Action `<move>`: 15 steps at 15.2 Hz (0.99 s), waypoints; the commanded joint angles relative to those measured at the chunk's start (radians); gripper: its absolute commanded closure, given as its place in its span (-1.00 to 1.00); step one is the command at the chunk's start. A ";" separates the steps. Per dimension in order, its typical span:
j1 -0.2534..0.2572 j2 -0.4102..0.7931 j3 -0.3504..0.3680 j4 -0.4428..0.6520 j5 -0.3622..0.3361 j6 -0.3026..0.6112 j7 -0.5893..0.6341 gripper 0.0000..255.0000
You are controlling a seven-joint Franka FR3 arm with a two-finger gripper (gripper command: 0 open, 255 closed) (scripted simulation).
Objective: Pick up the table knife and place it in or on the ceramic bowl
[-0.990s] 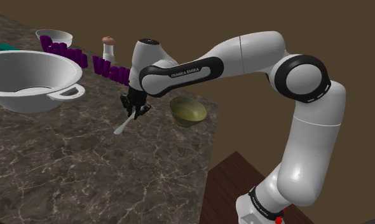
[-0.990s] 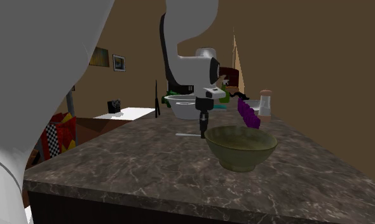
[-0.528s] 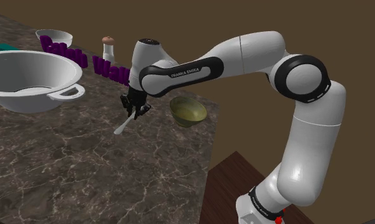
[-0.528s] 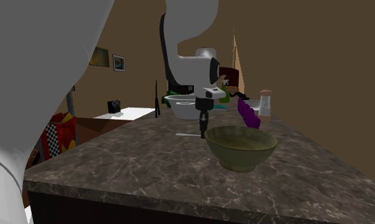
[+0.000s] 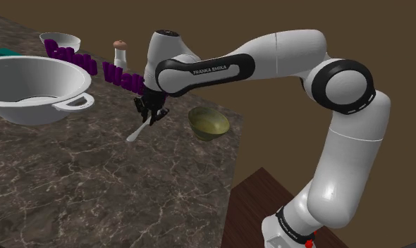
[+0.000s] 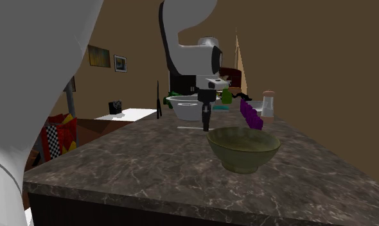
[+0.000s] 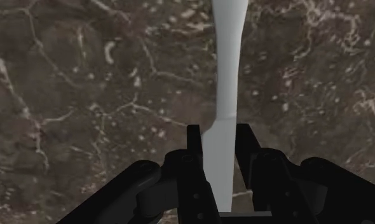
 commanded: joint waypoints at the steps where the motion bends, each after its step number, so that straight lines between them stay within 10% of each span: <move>1: -0.001 -0.010 0.003 0.013 0.006 -0.023 -0.003 1.00; 15: -0.006 -0.064 0.018 0.130 0.038 -0.188 -0.022 1.00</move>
